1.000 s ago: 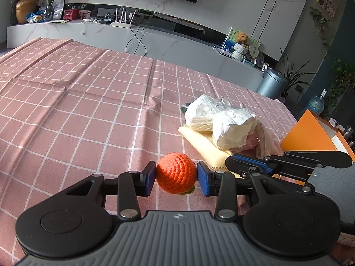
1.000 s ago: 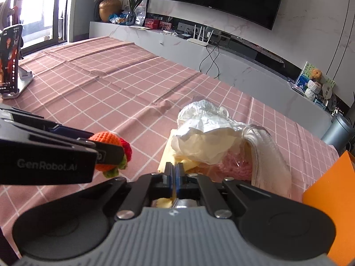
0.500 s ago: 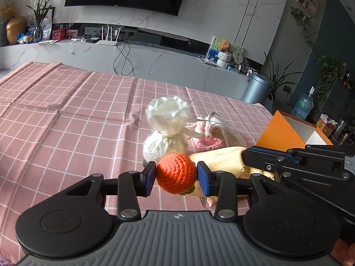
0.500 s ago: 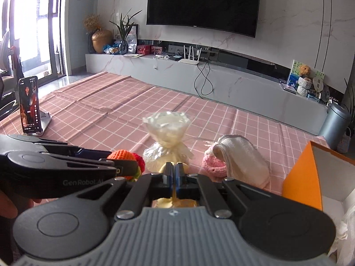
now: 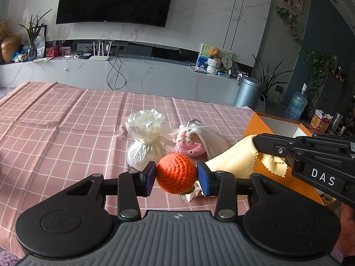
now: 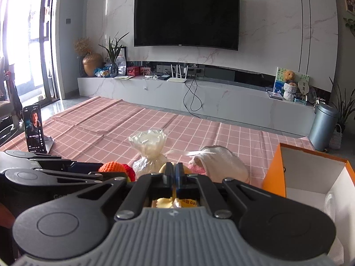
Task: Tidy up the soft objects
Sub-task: 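Carry the ball with the left tool and the cloth with the right tool over the box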
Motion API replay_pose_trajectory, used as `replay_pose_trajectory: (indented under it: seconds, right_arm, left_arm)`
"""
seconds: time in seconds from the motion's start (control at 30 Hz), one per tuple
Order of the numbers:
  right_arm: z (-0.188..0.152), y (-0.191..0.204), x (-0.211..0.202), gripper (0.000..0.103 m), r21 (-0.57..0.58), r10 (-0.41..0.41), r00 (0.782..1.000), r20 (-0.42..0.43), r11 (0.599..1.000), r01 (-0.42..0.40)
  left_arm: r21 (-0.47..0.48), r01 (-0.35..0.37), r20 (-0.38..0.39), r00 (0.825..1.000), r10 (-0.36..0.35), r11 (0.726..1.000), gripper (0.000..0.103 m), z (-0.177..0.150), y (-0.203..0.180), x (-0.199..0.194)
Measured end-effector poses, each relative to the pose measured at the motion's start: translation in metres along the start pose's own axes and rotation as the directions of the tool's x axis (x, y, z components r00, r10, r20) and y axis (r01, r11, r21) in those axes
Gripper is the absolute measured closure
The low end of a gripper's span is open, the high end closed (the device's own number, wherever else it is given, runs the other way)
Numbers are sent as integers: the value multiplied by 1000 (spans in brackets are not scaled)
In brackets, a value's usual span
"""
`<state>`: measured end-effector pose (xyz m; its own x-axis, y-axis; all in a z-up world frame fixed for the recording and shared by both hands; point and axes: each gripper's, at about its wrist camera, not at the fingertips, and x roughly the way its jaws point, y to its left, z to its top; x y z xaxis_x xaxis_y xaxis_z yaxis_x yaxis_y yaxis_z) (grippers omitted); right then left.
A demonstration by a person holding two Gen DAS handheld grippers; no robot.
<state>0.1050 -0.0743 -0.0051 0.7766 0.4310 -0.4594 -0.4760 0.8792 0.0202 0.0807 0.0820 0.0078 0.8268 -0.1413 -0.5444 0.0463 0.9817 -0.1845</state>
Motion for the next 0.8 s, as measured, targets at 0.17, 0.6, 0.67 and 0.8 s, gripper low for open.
replay_pose_trajectory:
  seconds: [0.17, 0.6, 0.67, 0.8]
  right_arm:
    - [4, -9, -24, 103, 20, -15, 999, 50, 1000, 14]
    - [35, -57, -84, 103, 12, -100, 978, 180, 995, 99]
    - [42, -68, -91, 103, 14, -124, 974, 192, 992, 124]
    - [52, -92, -103, 103, 16, -174, 963, 204, 985, 174]
  left_arm:
    - [28, 28, 25, 999, -29, 999, 58, 7, -15, -9]
    - [170, 141, 96, 983, -158, 975, 58, 41, -79, -14]
    - [189, 165, 94, 978, -185, 968, 58, 47, -89, -10]
    - [230, 210, 80, 969, -234, 950, 58, 56, -112, 4]
